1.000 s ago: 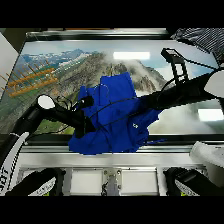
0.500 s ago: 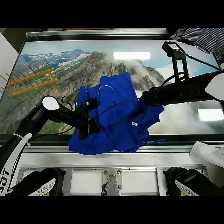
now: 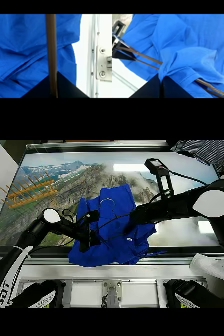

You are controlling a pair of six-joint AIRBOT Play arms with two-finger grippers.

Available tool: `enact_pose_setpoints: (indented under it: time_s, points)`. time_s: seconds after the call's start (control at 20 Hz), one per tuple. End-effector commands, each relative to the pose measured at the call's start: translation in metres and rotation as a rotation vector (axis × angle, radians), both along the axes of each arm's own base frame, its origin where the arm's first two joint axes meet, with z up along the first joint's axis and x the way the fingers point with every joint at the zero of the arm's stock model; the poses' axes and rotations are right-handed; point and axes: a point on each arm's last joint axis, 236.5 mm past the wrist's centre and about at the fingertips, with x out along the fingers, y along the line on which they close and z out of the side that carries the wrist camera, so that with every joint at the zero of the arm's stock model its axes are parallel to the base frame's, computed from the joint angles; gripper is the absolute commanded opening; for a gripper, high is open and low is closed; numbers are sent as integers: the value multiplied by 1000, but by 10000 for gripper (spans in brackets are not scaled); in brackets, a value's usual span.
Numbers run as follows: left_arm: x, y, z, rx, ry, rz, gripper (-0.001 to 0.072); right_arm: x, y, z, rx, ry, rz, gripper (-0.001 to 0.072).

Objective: Fold the clothes and pants, and hang the long-sleeved shirts on hangers.

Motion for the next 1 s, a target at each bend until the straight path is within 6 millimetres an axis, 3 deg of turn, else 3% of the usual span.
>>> enact_pose_setpoints:
  time_s: [0.0,0.25,0.3,0.35,0.4,0.6,0.8,0.95]
  points:
    - [1,0,0,0,-3,1,8,-7,15,-2,11,-2,59,14]
    - [-4,-1,2,-8,15,-7,7,0,24,7,58,-35,51,37]
    - [-5,-1,2,-7,18,-10,8,0,24,7,58,-36,51,197]
    - [-5,-1,2,-7,20,-12,8,0,24,7,59,-36,51,436]
    - [-5,0,3,-6,22,-12,8,0,24,8,59,-39,51,610]
    - [-1,14,20,-12,81,-54,7,-5,13,29,41,-102,105,627]
    - [19,22,38,-20,119,-98,7,-2,-27,44,-61,-180,208,628]
    - [34,29,43,-23,147,-117,7,0,-46,51,-29,-225,323,628]
